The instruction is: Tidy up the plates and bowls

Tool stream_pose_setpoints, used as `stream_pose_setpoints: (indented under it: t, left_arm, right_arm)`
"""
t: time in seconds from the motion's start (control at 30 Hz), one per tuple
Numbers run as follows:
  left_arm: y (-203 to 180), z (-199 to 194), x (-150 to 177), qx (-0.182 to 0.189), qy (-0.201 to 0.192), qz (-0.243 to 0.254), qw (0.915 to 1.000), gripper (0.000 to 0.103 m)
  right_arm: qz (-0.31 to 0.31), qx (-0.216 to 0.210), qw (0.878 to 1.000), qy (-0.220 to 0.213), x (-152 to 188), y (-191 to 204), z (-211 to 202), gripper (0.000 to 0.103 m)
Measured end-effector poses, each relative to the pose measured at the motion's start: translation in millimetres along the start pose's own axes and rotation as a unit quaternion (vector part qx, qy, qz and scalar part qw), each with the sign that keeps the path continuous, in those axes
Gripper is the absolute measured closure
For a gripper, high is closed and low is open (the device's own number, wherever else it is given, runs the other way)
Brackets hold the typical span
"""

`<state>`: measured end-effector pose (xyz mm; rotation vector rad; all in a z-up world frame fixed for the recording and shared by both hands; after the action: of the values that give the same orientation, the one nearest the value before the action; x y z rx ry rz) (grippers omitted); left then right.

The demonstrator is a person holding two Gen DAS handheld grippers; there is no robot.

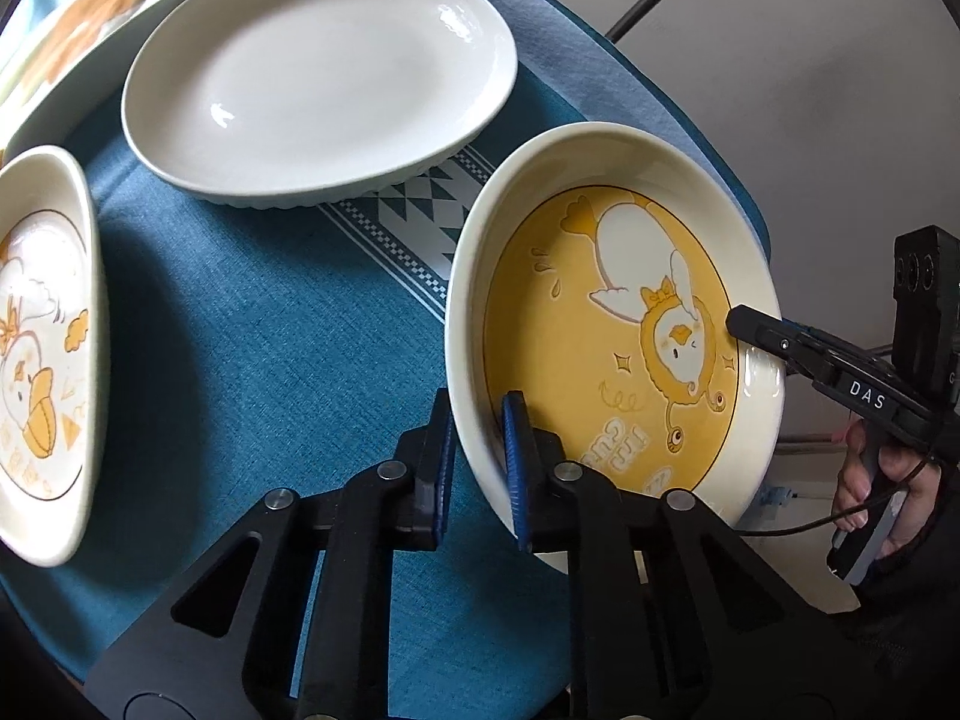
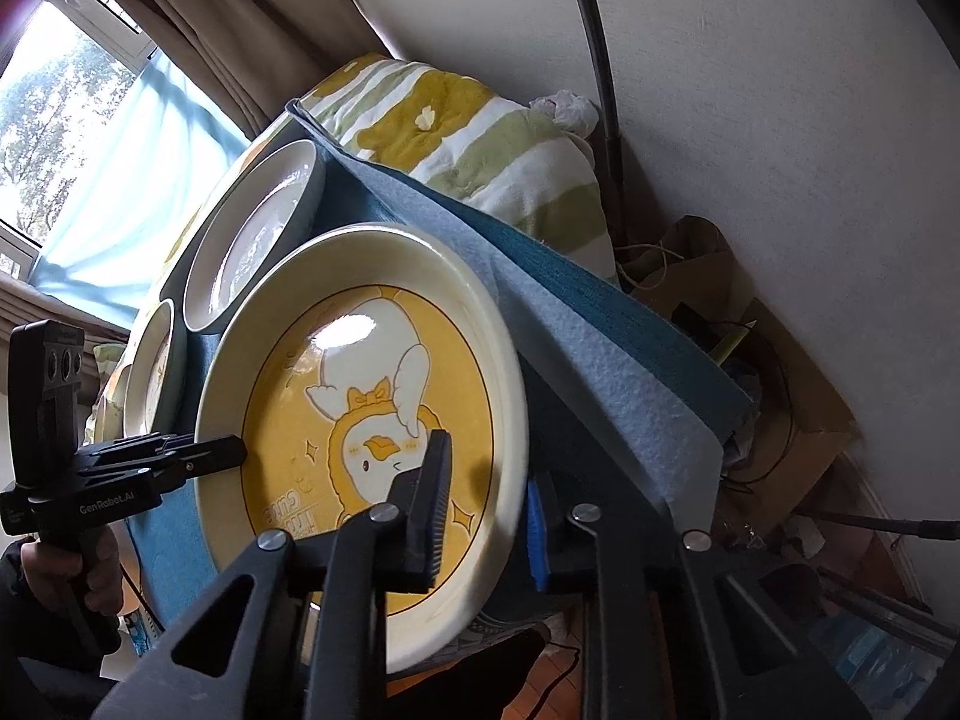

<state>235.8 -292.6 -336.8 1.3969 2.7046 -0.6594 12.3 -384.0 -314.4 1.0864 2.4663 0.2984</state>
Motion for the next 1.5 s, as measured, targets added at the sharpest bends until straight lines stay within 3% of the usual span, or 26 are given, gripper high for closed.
stream_pose_setpoints:
  t: [0.1,0.47,0.77,0.97,1.2,1.5]
  left_arm:
    - [1.8,3.6,-3.0,-0.002,-0.008,-0.004,1.0,0.092]
    - [-4.4,-5.4,-6.3,-0.042,-0.03,0.006,0.9986,0.093]
    - [-17.9,-40.7,11.6,-0.052,-0.064,-0.013,0.9965,0.093]
    - [-17.2,-73.7,30.5,-0.067,-0.108,-0.047,0.9908,0.093]
    - [-13.3,-125.1,80.2,-0.11,-0.171,-0.115,0.9724,0.093]
    - [18.1,-164.9,186.7,-0.17,-0.219,-0.25,0.9279,0.093]
  right_arm:
    - [0.006,-0.006,1.0,0.002,-1.1,-4.9,2.3,0.091]
    - [-0.021,-0.018,1.0,0.003,-0.4,-1.3,1.2,0.091]
    - [-0.069,-0.019,0.997,-0.002,-1.3,8.7,-6.0,0.091]
    - [-0.116,-0.035,0.993,-0.013,-7.3,26.9,-22.4,0.091]
    - [-0.202,-0.08,0.976,-0.017,-10.6,68.8,-42.4,0.091]
    - [-0.324,-0.149,0.934,0.02,22.0,150.5,-26.5,0.091]
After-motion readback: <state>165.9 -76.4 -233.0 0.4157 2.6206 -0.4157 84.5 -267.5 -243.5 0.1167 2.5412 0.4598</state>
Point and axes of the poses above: each gripper's, at about its wrist camera, not at the fingertips, and z roughly the way its jaws point, y to its left, x to its underside, the point moved 3 cm from there along z, roughly the way its jaws point, and after that the axes turned 1 degree about x, right-handed, at the moved point
